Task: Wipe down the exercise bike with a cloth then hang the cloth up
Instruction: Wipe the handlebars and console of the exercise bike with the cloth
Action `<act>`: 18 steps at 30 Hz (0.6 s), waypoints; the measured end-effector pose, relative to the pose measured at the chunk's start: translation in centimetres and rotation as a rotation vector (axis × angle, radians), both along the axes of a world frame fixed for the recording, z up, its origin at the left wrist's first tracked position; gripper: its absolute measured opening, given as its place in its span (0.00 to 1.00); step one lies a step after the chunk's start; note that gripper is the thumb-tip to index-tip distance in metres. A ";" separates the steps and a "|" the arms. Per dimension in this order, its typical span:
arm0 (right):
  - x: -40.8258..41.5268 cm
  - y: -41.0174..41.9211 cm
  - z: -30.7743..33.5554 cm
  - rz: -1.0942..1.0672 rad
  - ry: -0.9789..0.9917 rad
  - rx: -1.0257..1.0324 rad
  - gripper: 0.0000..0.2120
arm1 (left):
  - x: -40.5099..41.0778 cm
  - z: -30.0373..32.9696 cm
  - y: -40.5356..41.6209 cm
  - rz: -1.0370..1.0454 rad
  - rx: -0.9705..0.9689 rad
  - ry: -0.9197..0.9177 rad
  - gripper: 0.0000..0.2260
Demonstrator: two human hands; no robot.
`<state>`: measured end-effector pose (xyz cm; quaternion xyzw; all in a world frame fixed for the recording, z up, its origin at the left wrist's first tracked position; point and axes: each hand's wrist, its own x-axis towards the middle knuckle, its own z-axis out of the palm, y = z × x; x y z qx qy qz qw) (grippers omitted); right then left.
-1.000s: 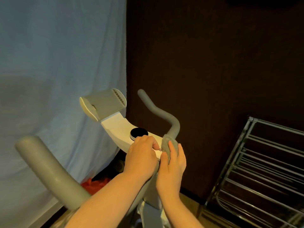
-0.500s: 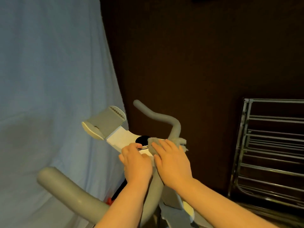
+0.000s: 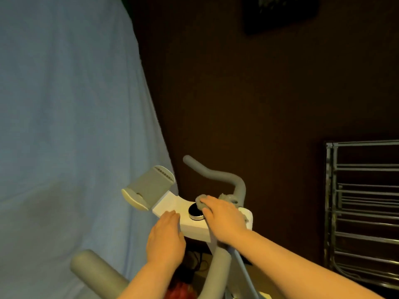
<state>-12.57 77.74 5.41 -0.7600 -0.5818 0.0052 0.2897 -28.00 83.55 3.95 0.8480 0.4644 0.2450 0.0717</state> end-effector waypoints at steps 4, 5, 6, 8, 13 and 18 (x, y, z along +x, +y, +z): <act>-0.1 0.9 -1.5 0.105 -0.232 -0.060 0.23 | 0.5 0.0 0.1 0.052 -0.045 -0.055 0.20; 0.5 1.0 -1.4 0.140 -0.220 -0.073 0.23 | 0.6 0.2 0.2 0.070 -0.045 -0.061 0.20; 1.0 1.5 -1.2 0.178 -0.193 -0.087 0.22 | 0.6 0.4 0.3 0.086 -0.034 -0.061 0.20; 1.4 3.5 -0.5 0.246 -0.117 -0.107 0.20 | 0.6 0.5 0.5 0.110 -0.012 -0.054 0.21; -2.9 7.0 -0.8 0.071 -0.313 -0.179 0.25 | 0.3 -0.3 0.8 0.124 -0.103 -0.111 0.23; -3.0 4.2 -1.7 0.219 -0.413 0.098 0.23 | 0.3 0.1 0.7 0.181 -0.076 -0.030 0.26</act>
